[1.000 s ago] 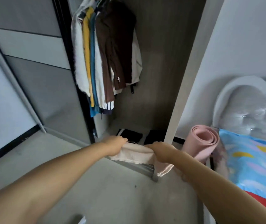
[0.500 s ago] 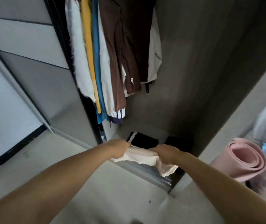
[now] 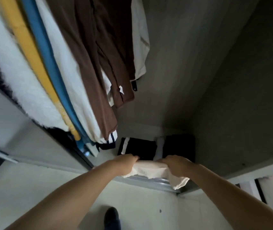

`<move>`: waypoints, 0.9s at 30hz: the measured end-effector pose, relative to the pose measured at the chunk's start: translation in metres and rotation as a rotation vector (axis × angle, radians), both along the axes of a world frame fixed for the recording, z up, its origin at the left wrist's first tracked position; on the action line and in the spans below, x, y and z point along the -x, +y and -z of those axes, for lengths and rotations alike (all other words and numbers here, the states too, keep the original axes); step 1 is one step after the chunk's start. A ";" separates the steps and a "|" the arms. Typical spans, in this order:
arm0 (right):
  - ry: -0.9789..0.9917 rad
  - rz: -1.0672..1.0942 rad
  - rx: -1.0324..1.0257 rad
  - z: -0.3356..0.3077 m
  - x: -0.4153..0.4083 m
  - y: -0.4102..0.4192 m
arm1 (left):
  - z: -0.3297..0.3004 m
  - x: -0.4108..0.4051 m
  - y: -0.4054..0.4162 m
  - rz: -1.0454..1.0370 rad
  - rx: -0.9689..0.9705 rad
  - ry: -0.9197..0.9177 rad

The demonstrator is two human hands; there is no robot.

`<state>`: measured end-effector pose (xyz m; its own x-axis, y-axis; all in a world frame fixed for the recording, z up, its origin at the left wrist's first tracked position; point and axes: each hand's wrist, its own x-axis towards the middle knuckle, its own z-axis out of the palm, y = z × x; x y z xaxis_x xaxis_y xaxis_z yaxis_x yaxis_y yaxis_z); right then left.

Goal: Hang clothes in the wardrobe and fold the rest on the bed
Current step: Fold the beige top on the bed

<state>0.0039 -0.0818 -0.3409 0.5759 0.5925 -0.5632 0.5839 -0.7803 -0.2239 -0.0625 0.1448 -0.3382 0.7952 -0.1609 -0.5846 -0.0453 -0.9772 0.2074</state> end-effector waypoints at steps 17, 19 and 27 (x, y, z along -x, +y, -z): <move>-0.152 0.211 0.047 0.277 -0.177 0.079 | 0.305 -0.191 0.078 0.018 -0.031 -0.258; -0.295 0.224 -0.017 0.306 -0.196 0.085 | 0.337 -0.213 0.082 -0.026 -0.080 -0.396; -0.421 0.393 0.030 0.484 -0.173 0.105 | 0.516 -0.232 0.098 0.052 -0.158 -0.482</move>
